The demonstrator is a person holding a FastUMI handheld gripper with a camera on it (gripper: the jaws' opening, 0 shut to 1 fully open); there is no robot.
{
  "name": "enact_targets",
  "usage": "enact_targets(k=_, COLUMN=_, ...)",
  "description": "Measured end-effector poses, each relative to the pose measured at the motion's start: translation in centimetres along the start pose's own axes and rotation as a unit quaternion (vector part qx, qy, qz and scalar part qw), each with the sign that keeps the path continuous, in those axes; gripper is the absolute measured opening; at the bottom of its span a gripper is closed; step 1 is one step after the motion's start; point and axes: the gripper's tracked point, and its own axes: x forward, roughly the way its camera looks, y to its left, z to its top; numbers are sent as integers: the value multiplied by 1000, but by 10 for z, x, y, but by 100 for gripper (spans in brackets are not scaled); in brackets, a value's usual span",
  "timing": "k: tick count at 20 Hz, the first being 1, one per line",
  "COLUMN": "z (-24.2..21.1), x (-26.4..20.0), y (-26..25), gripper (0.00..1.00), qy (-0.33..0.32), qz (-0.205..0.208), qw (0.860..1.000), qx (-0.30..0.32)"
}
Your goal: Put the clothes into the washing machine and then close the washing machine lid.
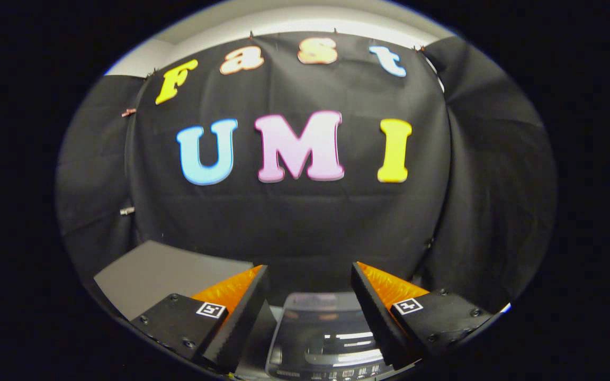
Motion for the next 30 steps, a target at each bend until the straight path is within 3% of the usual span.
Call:
enact_targets(k=4, z=69, x=-19, y=45, gripper=98, qy=-102, qz=11, qw=995, qx=-20)
enact_targets(k=9, z=93, x=-38, y=100, gripper=98, qy=-158, qz=36, qw=986, qx=-43)
enact_targets(k=30, z=87, x=-43, y=114, gripper=98, qy=-143, qz=43, qw=988, qx=-30)
